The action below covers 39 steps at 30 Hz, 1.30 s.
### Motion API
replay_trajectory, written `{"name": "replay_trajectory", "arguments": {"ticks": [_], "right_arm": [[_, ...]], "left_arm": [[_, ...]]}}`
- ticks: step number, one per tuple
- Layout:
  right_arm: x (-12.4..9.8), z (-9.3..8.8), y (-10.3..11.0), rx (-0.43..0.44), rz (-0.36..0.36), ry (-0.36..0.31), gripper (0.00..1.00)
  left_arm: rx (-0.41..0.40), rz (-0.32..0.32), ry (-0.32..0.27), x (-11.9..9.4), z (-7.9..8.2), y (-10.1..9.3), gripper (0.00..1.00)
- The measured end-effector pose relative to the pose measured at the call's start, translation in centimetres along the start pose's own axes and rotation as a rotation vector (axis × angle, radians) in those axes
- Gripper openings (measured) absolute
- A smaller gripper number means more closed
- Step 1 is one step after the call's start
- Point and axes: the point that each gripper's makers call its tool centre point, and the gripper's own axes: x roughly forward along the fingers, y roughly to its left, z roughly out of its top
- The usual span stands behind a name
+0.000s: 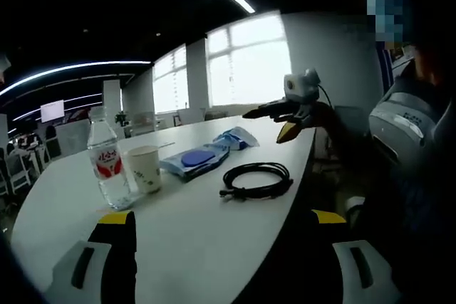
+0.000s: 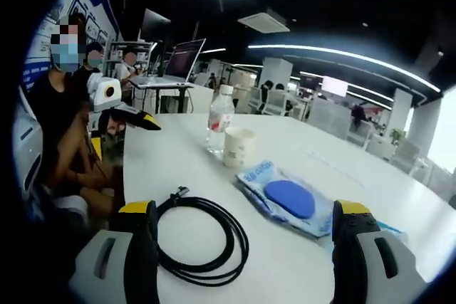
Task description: Arrange the tabletop items into an orderly group along one side of the table until the central work area is clear of visible clutter.
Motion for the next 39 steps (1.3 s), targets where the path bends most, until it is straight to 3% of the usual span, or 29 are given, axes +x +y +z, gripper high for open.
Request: {"name": "replay_trajectory", "arguments": {"ticks": [17, 28, 39], "right_arm": [[-2.6, -2.2, -0.1, 0.027, -0.037, 0.032, 1.0], [-4.3, -3.0, -0.1, 0.03, -0.046, 0.043, 0.99], [-5.1, -4.1, 0.9, 0.06, -0.005, 0.038, 0.99]], "left_arm": [[0.008, -0.042, -0.017, 1.3, 0.8, -0.9, 1.0], [0.021, -0.087, 0.007, 3.0, 0.3, -2.2, 1.0], [0.032, -0.132, 0.021, 4.2, 0.6, -3.2, 1.0]]}}
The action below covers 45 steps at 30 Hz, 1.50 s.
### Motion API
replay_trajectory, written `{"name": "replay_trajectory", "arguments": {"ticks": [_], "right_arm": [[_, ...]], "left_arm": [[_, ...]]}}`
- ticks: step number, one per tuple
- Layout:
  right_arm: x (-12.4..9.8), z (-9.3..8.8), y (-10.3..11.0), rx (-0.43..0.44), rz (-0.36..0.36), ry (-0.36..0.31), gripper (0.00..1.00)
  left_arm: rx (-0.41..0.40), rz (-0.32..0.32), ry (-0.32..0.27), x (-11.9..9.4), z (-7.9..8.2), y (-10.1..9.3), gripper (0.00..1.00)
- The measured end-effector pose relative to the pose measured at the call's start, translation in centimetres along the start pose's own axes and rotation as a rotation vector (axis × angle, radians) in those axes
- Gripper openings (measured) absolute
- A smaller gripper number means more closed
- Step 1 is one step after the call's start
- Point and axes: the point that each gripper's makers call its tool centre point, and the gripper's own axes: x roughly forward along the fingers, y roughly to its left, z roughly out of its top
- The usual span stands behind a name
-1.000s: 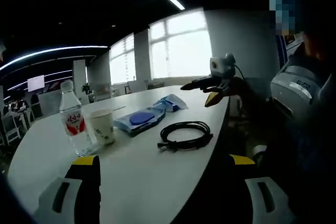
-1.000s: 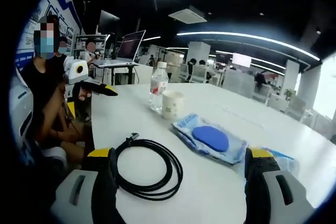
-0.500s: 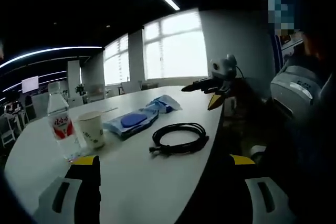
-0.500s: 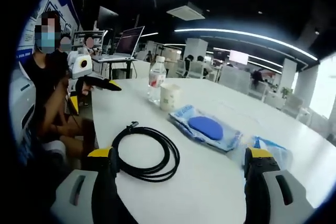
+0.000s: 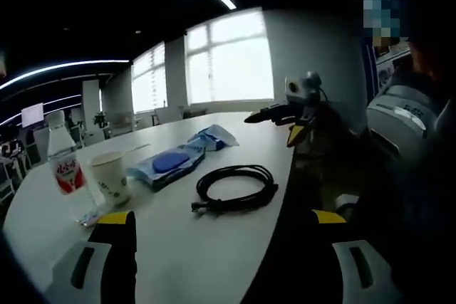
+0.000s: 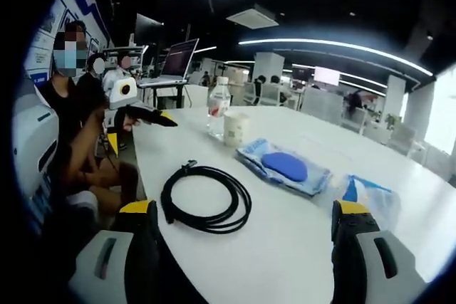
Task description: Arrange the tabletop items into an orderly group along one side of the table until the central work area is clear of visible clutter.
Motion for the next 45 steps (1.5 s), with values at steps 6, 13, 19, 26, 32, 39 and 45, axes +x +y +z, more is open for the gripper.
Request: {"name": "replay_trajectory", "arguments": {"ticks": [6, 13, 19, 26, 32, 39, 45], "right_arm": [[-0.7, -0.1, -0.1, -0.001, -0.009, -0.003, 0.99], [-1.6, -0.5, -0.4, -0.006, -0.024, -0.001, 0.99], [-1.9, -0.9, -0.5, 0.001, -0.03, 0.004, 0.99], [-1.9, -1.5, -0.3, 0.012, -0.027, 0.01, 0.98], [-1.6, -2.1, 0.4, 0.027, -0.007, 0.001, 0.98], [-0.9, -3.7, 0.9, 0.015, 0.02, 0.039, 0.94], [-0.9, -3.9, 0.9, 0.029, 0.029, 0.035, 0.92]], "left_arm": [[0.01, -0.022, -0.015, 0.5, 0.7, -0.5, 1.0], [0.016, -0.034, 0.006, 1.4, 0.3, -0.8, 1.0], [0.012, -0.039, 0.009, 1.6, 0.1, -0.8, 1.0], [0.017, -0.062, 0.016, 2.4, 0.0, -1.2, 1.0], [0.031, -0.11, 0.027, 3.4, -0.5, -2.2, 1.0], [0.017, -0.138, 0.04, 4.6, -1.2, -2.4, 0.98], [0.021, -0.154, 0.044, 5.3, -1.0, -2.4, 0.98]]}}
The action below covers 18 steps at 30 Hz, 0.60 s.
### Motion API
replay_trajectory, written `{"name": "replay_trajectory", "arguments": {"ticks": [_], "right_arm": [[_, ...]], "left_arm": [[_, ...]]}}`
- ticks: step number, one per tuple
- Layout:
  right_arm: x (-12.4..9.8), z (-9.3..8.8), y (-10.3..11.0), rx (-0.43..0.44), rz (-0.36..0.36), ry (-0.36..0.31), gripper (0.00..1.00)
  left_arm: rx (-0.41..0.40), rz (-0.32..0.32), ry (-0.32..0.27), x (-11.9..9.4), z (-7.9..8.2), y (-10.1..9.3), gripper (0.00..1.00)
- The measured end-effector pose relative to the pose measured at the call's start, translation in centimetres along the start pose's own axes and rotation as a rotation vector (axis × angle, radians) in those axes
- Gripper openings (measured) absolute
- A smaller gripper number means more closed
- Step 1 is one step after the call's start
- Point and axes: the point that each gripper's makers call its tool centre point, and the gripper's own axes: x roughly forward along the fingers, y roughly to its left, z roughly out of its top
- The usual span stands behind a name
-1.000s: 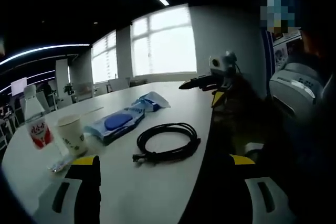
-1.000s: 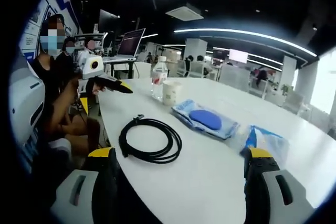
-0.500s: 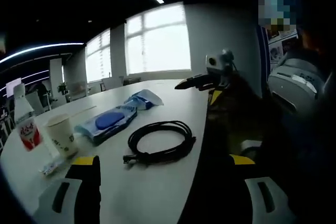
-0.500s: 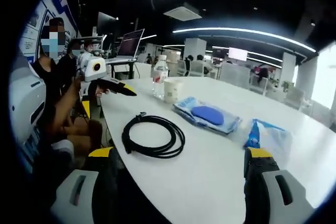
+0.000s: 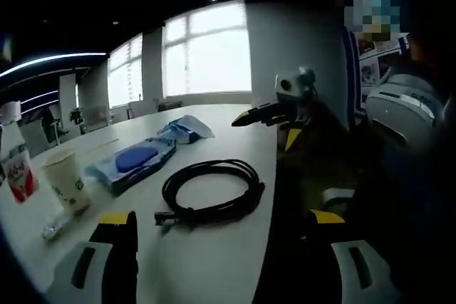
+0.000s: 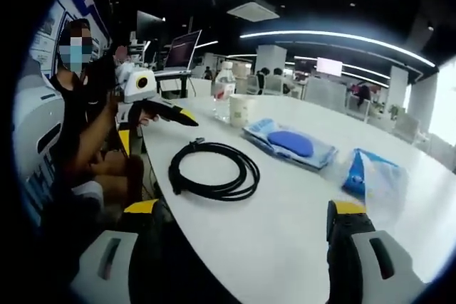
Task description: Arrange the tabletop items into an orderly group along one side of the table until the central work area is clear of visible clutter.
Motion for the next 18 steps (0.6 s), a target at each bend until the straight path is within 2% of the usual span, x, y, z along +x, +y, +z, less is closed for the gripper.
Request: {"name": "replay_trajectory", "arguments": {"ticks": [5, 9, 14, 18], "right_arm": [[0.3, 0.1, 0.4, 0.01, 0.027, -0.026, 0.85], [0.5, 0.0, 0.9, 0.021, 0.046, -0.037, 0.86], [1.1, -0.9, 1.6, 0.012, 0.078, -0.003, 0.81], [1.4, -0.8, 2.1, 0.009, 0.094, -0.01, 0.76]], "left_arm": [[0.006, -0.021, 0.016, 0.9, -0.1, 0.1, 0.97], [0.009, -0.033, 0.032, 1.3, -0.3, 0.3, 0.96], [0.015, -0.058, 0.048, 1.7, -0.1, 0.4, 0.91], [0.031, -0.074, 0.061, 2.2, 0.0, 0.4, 0.91]]}}
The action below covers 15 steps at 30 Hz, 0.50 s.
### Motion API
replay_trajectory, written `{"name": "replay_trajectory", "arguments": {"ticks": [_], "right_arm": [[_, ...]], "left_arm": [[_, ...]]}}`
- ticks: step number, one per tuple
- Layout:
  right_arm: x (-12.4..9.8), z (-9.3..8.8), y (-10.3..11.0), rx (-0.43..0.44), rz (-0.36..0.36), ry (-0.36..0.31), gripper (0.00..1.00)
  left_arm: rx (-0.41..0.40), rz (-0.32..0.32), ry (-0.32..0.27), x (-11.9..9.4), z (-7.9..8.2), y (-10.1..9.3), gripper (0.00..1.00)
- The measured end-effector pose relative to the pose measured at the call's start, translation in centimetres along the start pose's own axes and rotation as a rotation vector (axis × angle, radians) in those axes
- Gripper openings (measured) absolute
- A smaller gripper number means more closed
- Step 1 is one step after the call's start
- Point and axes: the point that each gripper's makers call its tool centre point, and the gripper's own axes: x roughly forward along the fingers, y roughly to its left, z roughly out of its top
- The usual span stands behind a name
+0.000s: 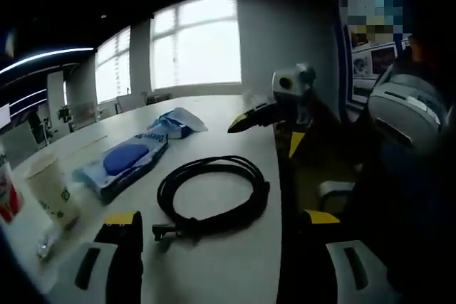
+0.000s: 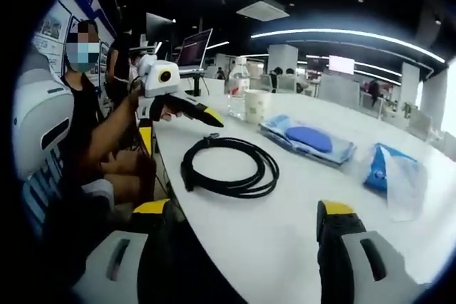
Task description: Arrange the tabletop items into an orderly group along one side of the table until the central work area is clear of visible clutter.
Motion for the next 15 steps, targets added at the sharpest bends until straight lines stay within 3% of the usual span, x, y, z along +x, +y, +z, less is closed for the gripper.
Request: {"name": "replay_trajectory", "arguments": {"ticks": [2, 15], "right_arm": [[0.1, 0.5, -0.1, -0.008, -0.004, -0.03, 0.68], [0.8, 0.3, -0.2, 0.017, 0.0, -0.035, 0.64]], "left_arm": [[0.007, -0.005, 0.012, 0.2, 0.0, 0.1, 0.91], [0.008, -0.001, 0.023, 1.0, 0.1, 1.4, 0.85]]}}
